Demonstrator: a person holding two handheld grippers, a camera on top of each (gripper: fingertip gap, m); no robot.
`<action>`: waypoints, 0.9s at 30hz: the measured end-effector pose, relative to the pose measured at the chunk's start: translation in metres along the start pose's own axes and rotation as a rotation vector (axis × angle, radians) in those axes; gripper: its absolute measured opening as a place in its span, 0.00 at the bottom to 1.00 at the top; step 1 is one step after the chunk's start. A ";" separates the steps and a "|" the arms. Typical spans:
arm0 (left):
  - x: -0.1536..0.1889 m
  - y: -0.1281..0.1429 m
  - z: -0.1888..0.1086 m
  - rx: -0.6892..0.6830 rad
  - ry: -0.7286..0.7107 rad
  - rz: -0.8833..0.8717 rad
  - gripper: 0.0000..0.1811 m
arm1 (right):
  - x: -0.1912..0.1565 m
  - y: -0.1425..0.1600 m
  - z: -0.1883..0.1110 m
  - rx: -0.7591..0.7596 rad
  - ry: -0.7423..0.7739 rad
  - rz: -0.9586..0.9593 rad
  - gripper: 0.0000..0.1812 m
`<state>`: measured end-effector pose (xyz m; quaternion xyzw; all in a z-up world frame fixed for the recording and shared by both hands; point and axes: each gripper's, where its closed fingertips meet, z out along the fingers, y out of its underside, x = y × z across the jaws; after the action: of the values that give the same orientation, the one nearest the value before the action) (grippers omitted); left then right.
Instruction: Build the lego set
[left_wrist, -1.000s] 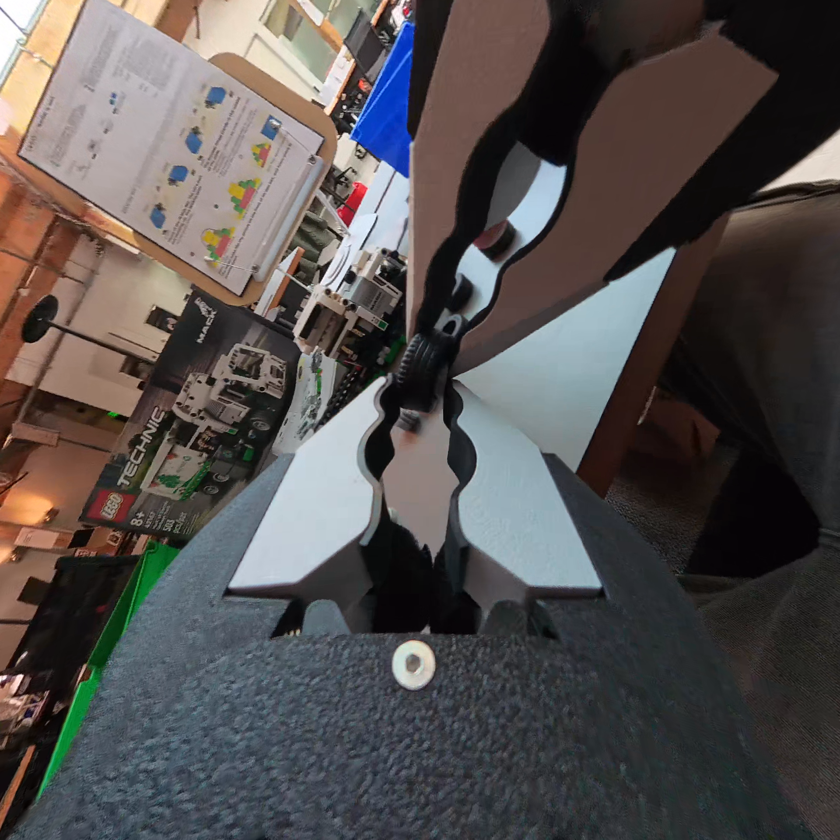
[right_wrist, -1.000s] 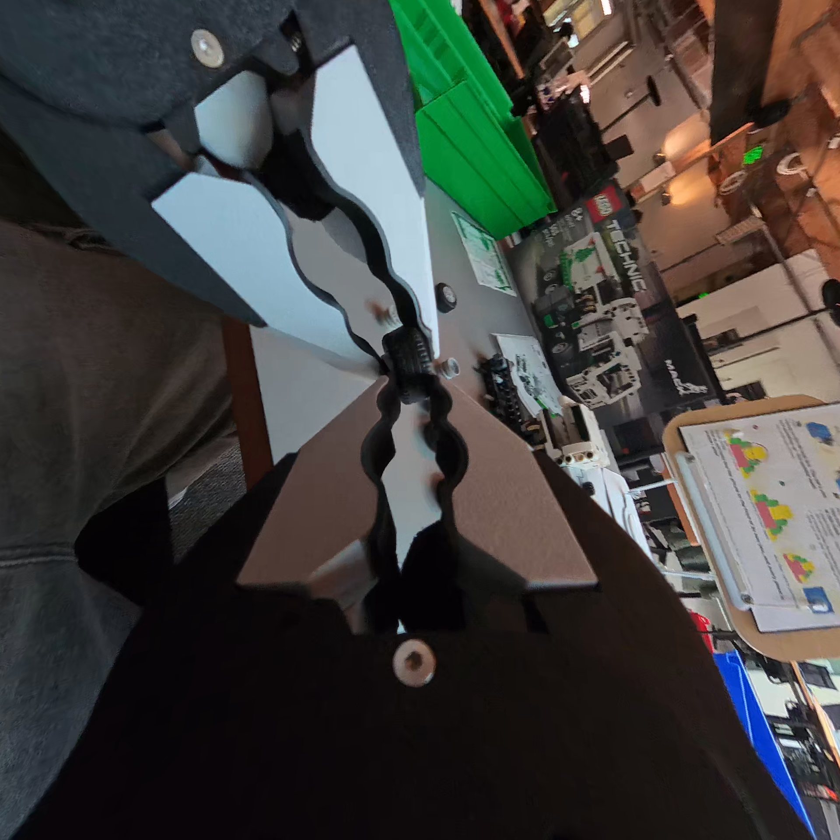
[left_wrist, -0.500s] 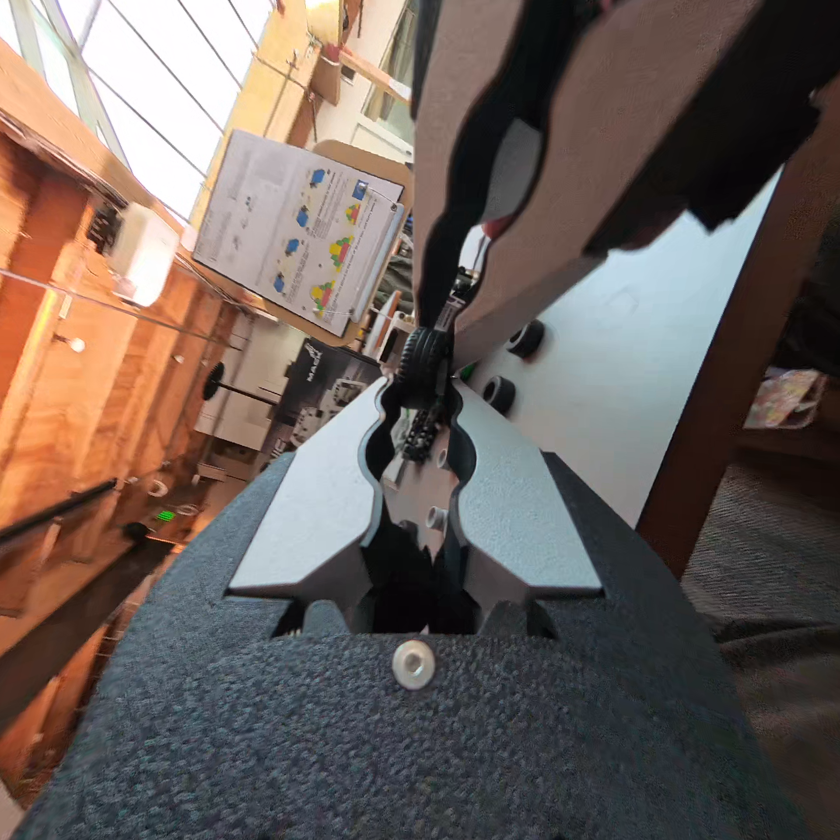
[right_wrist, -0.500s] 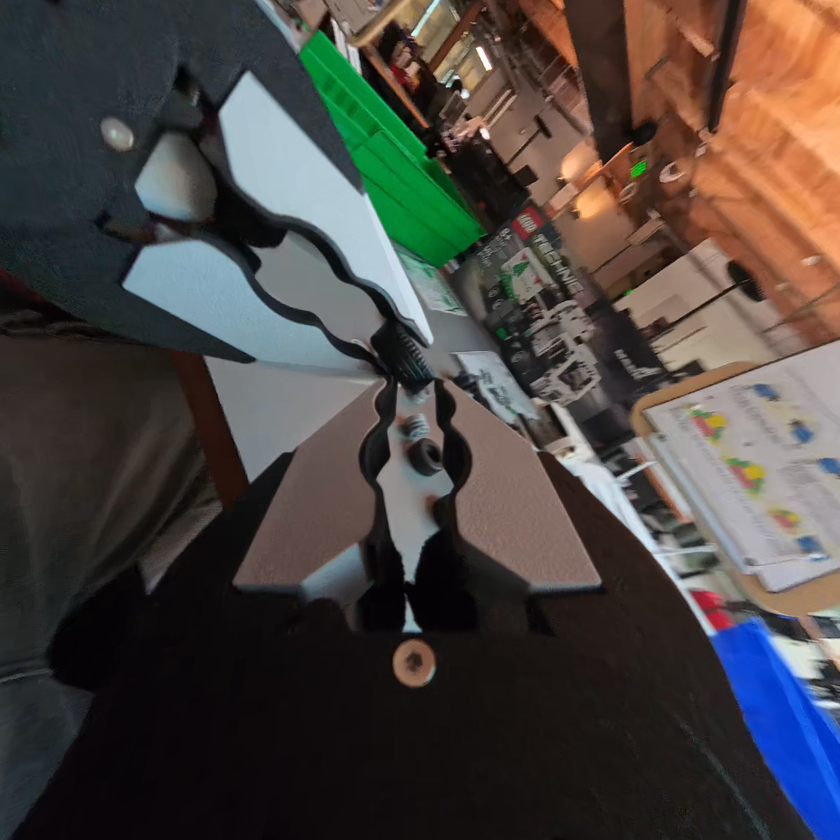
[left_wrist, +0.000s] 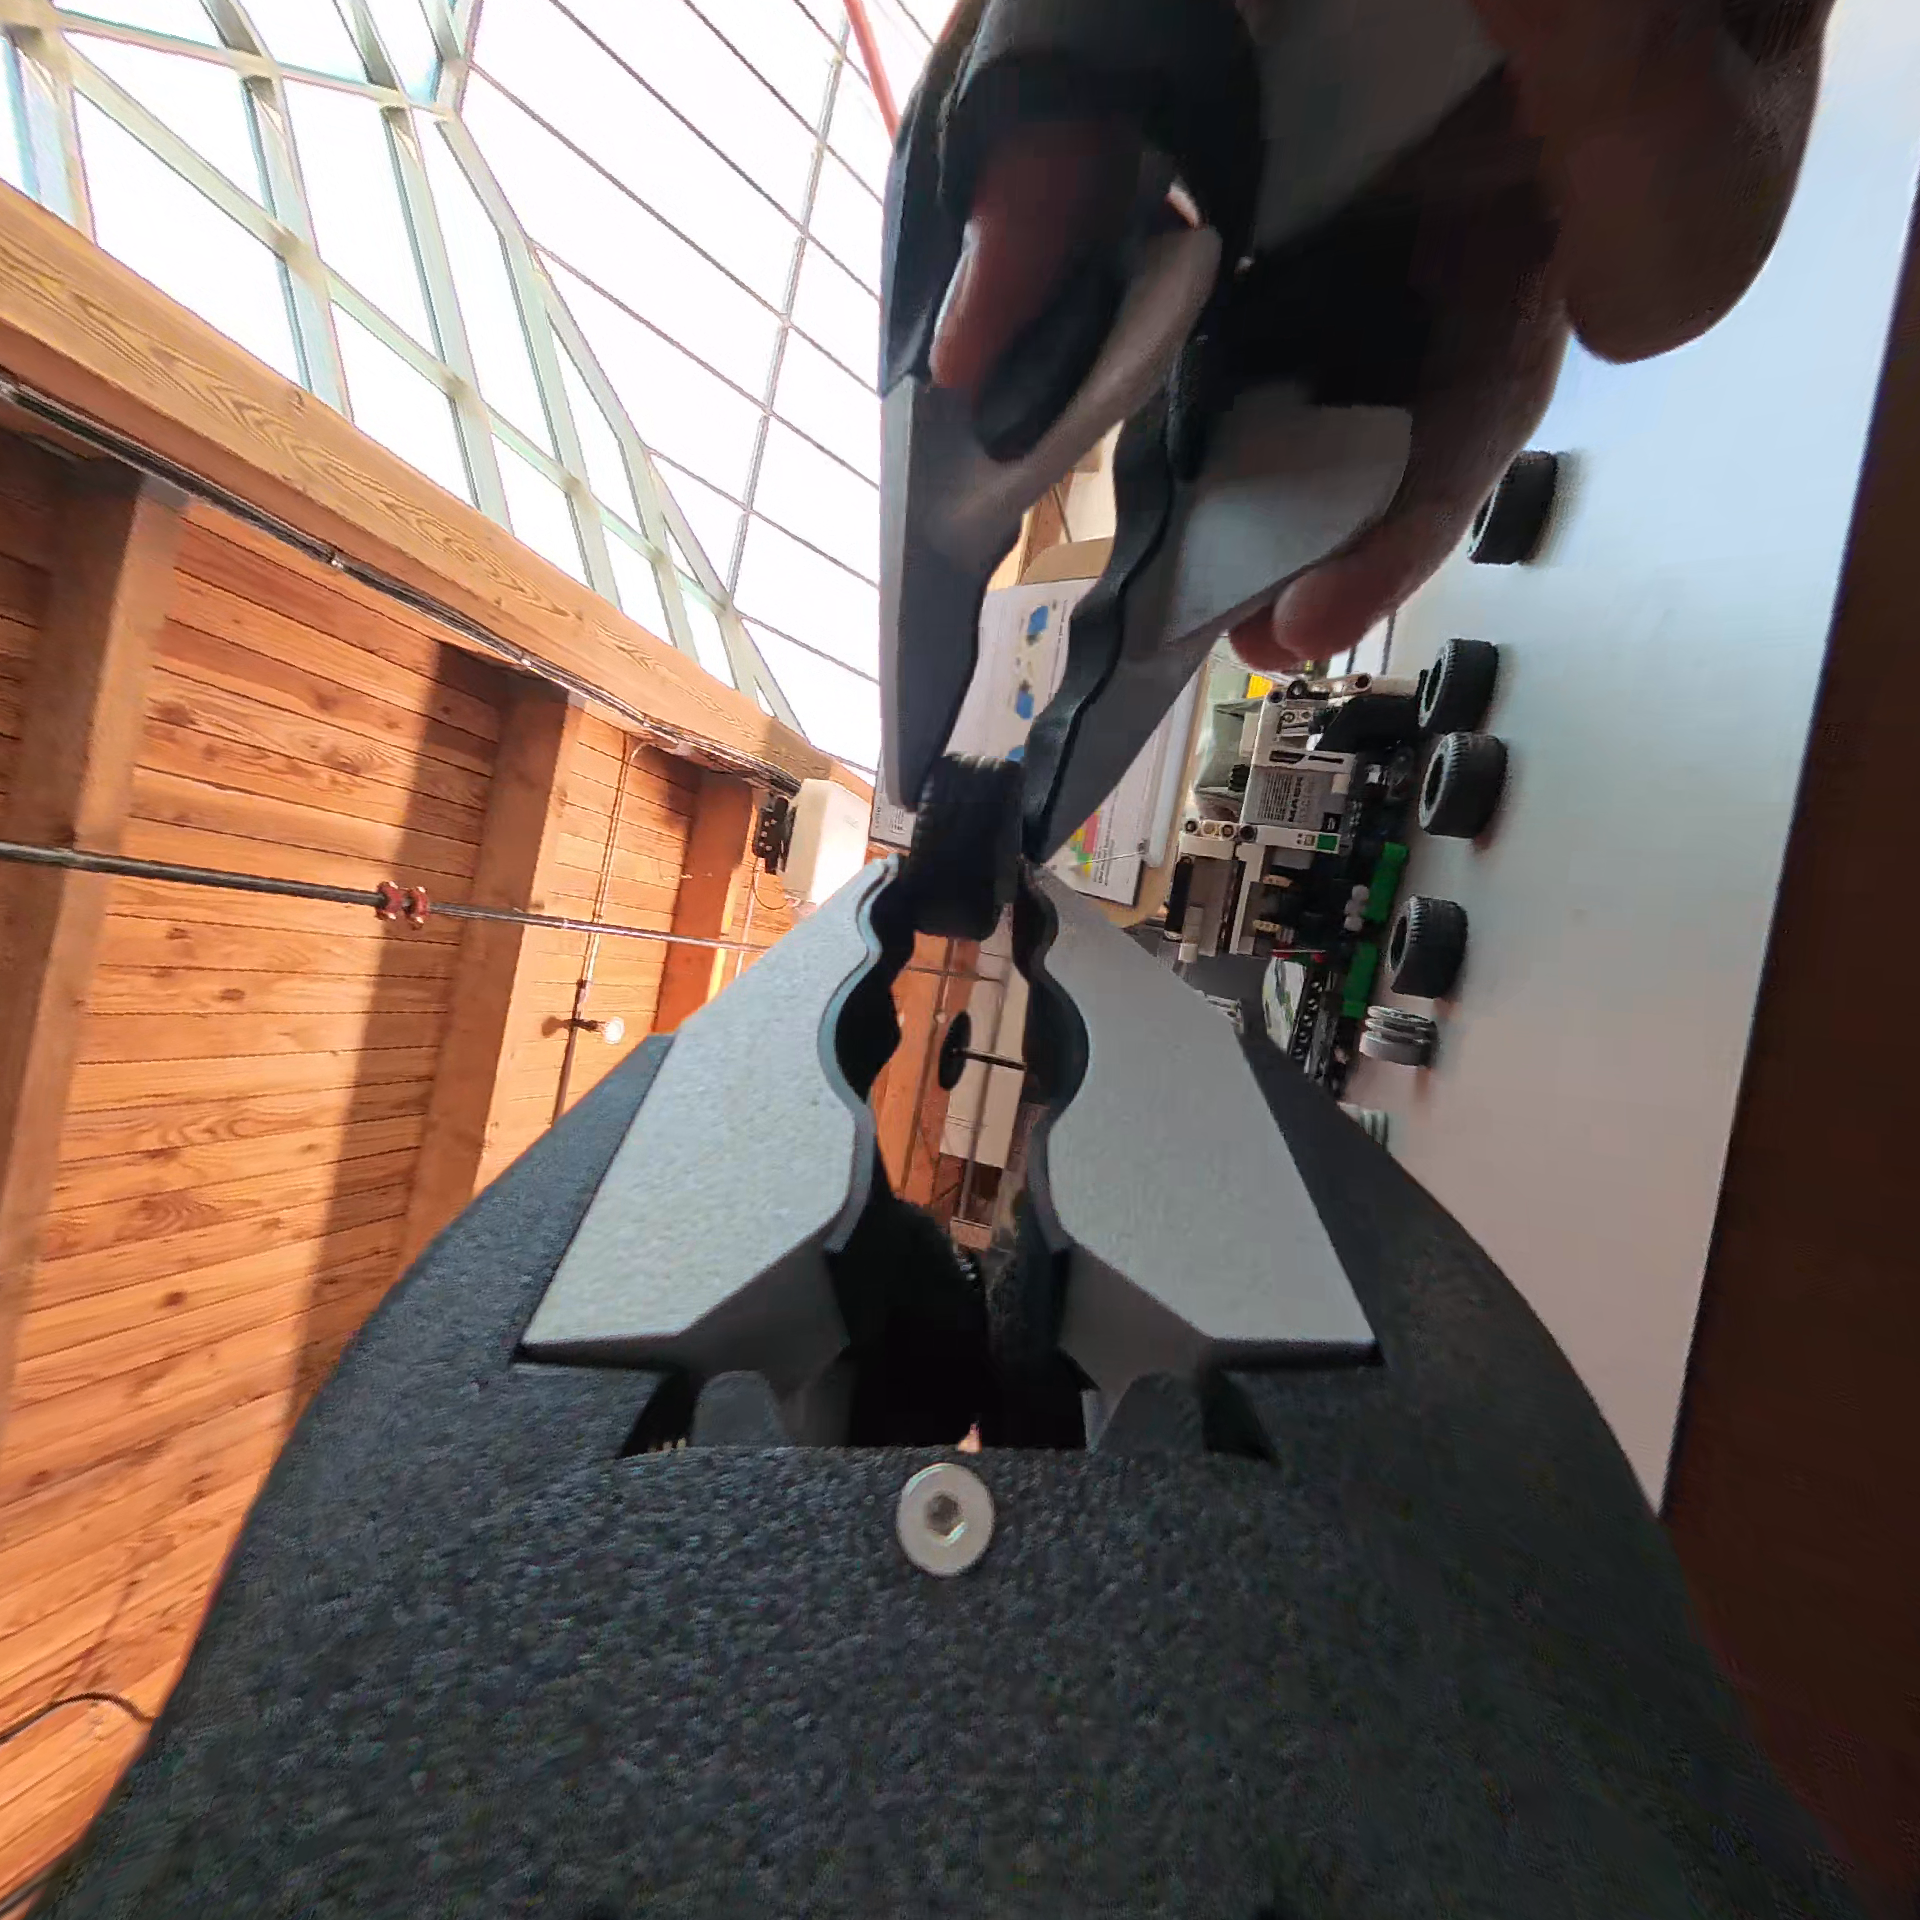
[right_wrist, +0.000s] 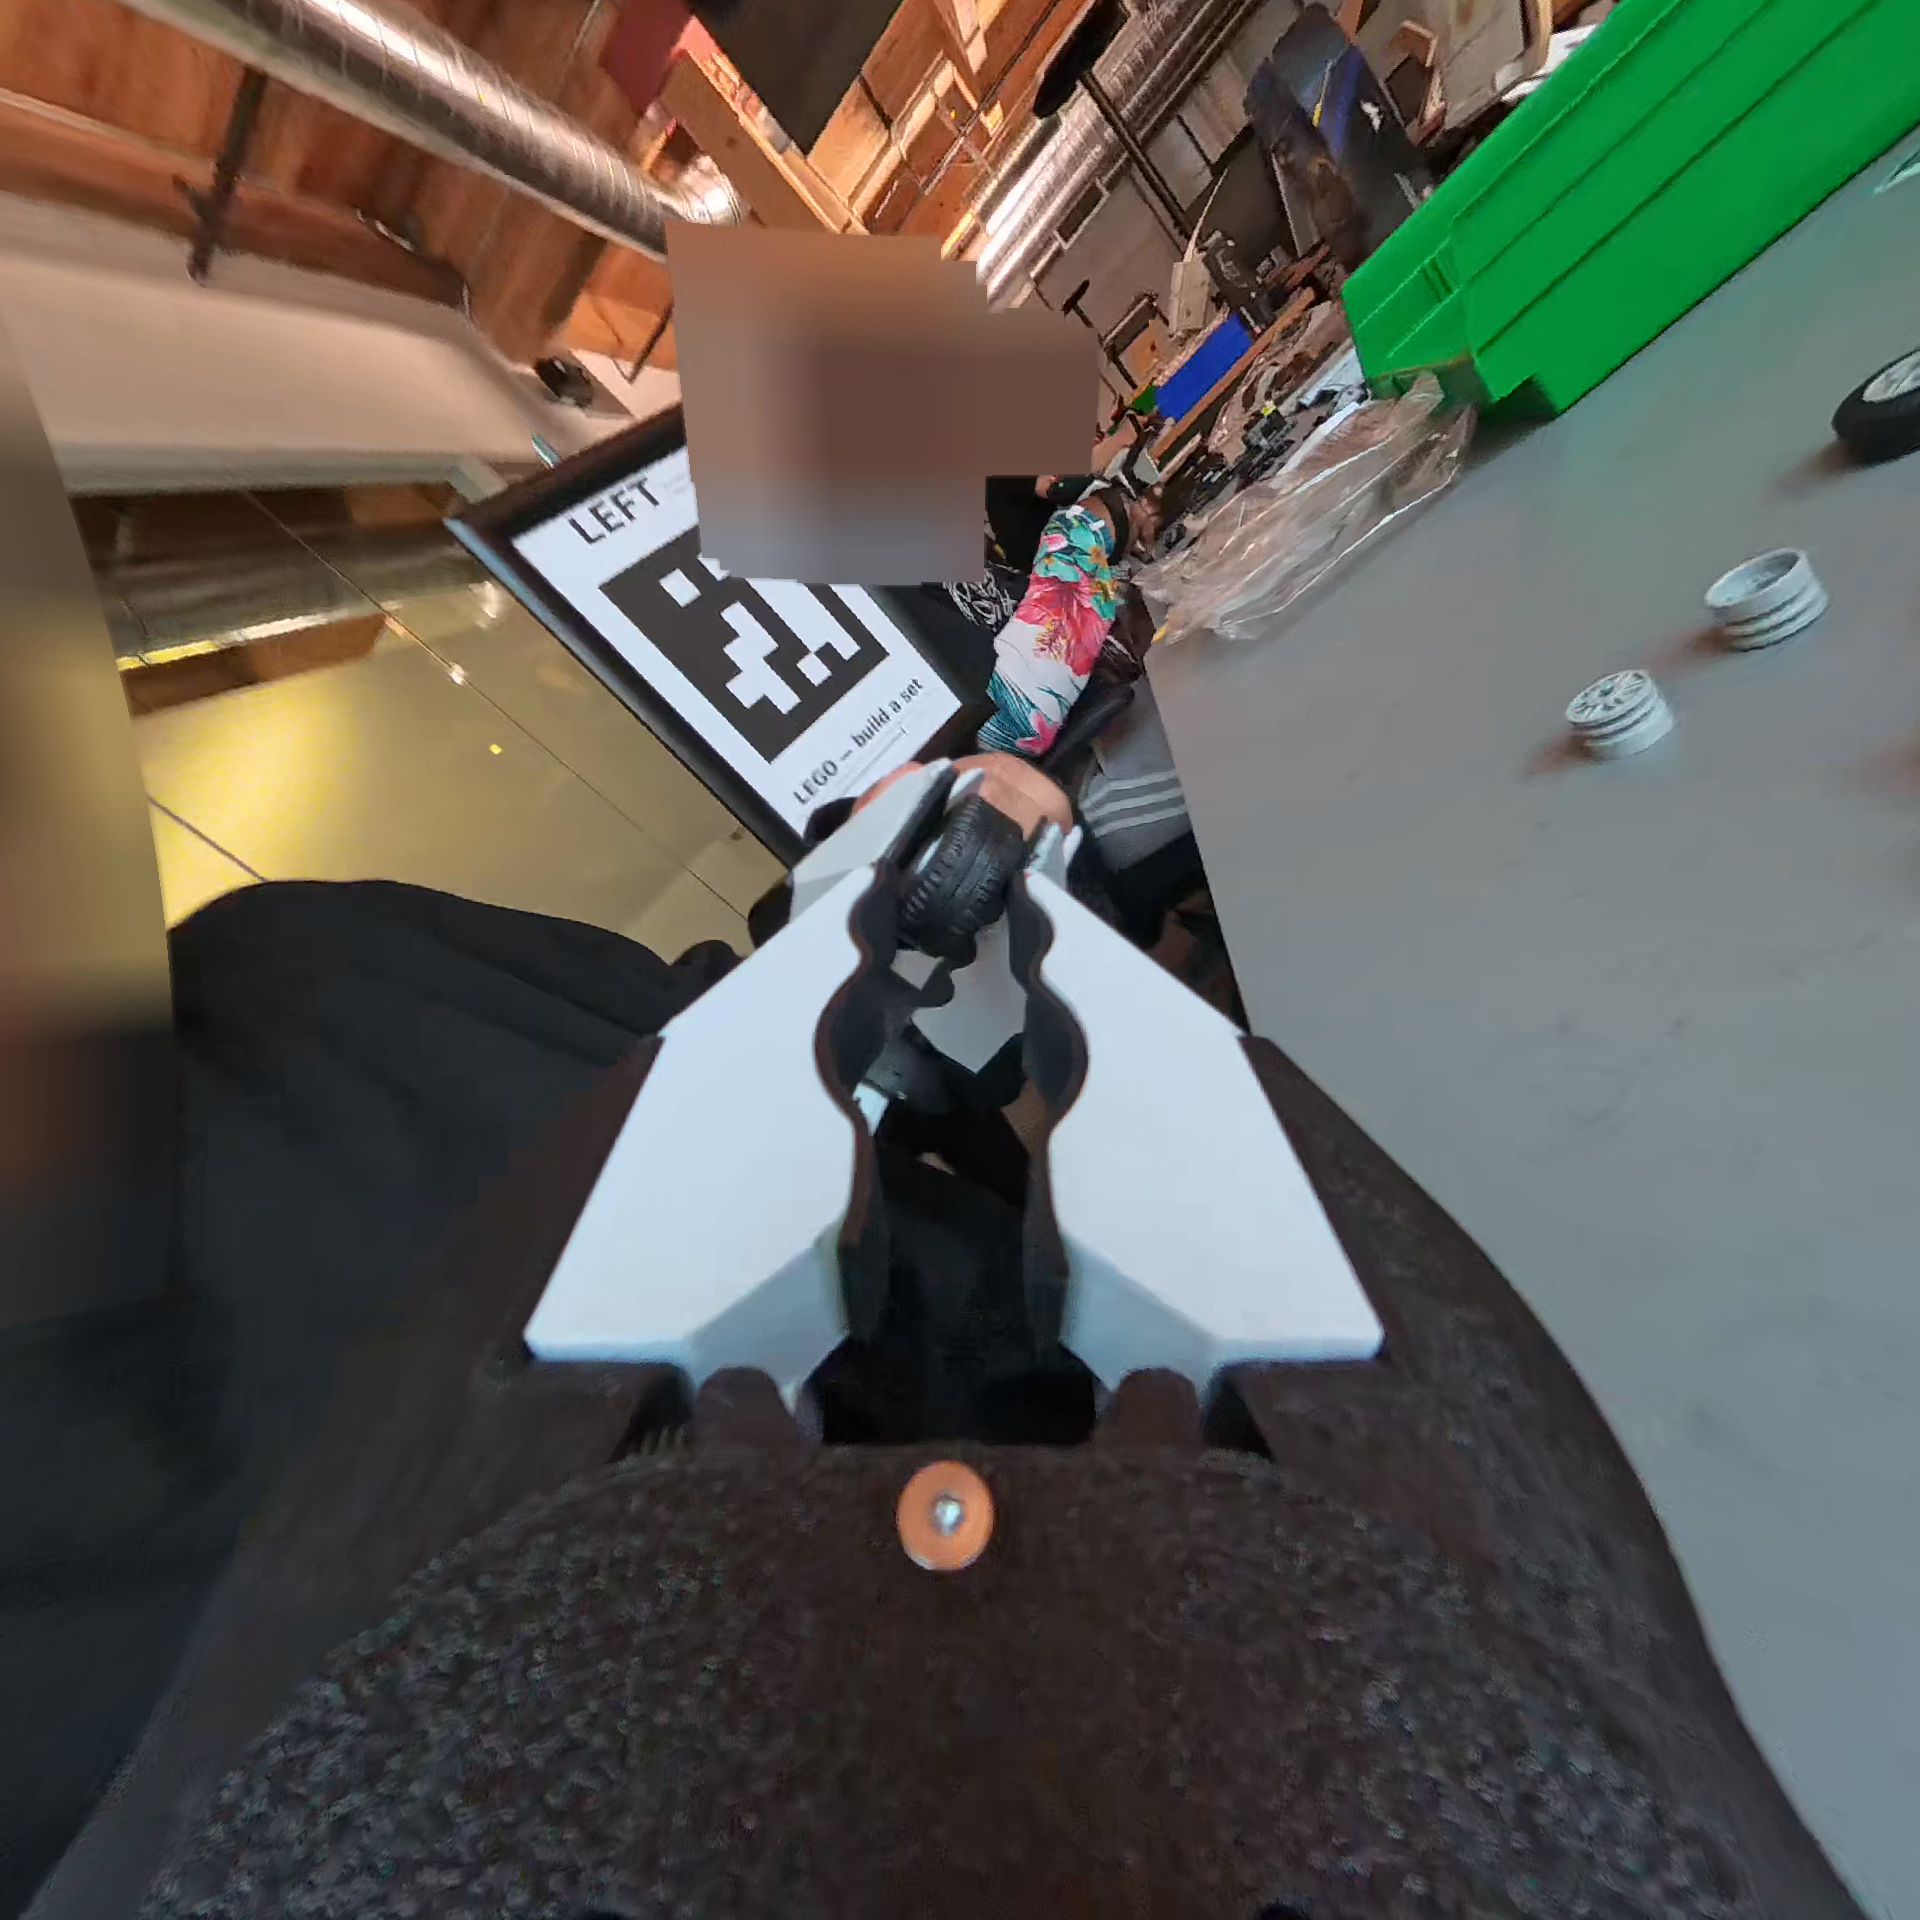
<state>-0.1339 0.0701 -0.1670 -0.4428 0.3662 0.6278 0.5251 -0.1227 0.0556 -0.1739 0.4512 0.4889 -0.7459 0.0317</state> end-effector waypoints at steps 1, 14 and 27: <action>0.001 0.000 0.000 0.003 0.000 0.014 0.09 | 0.001 0.000 0.000 0.006 -0.012 0.027 0.11; 0.041 -0.011 0.005 -0.028 0.726 -1.286 0.28 | 0.011 -0.032 -0.028 0.127 0.318 -0.479 0.07; 0.001 -0.024 -0.005 0.219 0.939 -1.813 0.11 | -0.008 -0.013 -0.003 0.093 0.167 -0.440 0.07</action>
<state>-0.1093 0.0699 -0.1691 -0.7036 0.1176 -0.2782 0.6432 -0.1221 0.0617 -0.1590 0.3949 0.5413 -0.7168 -0.1930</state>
